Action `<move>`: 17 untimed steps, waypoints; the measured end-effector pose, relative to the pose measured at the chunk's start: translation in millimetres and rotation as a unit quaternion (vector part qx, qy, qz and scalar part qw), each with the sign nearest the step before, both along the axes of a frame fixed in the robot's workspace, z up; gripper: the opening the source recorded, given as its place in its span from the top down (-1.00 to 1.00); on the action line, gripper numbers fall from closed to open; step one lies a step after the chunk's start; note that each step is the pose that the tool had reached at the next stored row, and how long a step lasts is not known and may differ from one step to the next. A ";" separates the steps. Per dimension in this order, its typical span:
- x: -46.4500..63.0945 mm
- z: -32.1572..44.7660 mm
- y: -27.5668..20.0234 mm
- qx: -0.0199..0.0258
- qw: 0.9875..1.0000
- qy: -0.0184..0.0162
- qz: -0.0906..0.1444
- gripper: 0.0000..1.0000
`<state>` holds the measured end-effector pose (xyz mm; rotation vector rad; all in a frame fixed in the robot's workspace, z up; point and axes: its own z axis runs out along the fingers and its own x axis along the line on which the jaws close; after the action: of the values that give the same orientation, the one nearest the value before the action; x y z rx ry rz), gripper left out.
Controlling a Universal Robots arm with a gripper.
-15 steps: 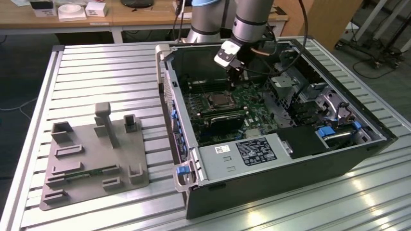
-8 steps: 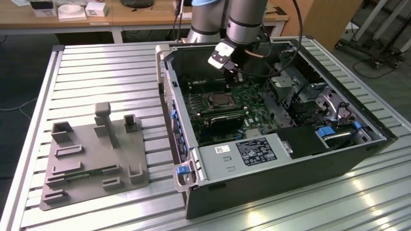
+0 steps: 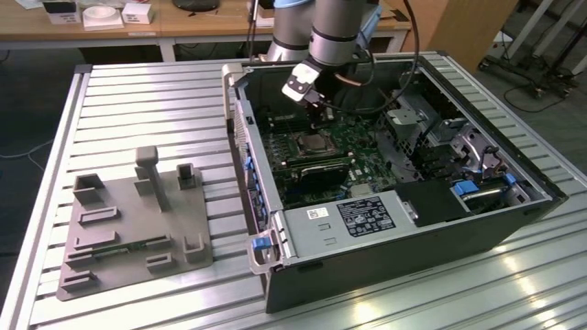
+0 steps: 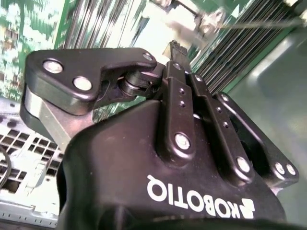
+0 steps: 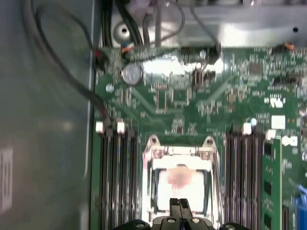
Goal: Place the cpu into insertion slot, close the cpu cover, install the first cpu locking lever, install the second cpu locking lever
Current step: 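Close the cpu cover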
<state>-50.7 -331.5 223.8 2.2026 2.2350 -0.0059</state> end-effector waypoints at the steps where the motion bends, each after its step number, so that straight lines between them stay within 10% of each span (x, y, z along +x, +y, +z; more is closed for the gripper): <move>1: -2.8 -0.5 0.0 0.000 1.000 0.000 0.001 0.80; 17: -19.0 -22.6 0.0 0.000 1.000 0.000 0.005 0.80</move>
<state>-69.7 -331.5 201.1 2.1909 2.2463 -0.0062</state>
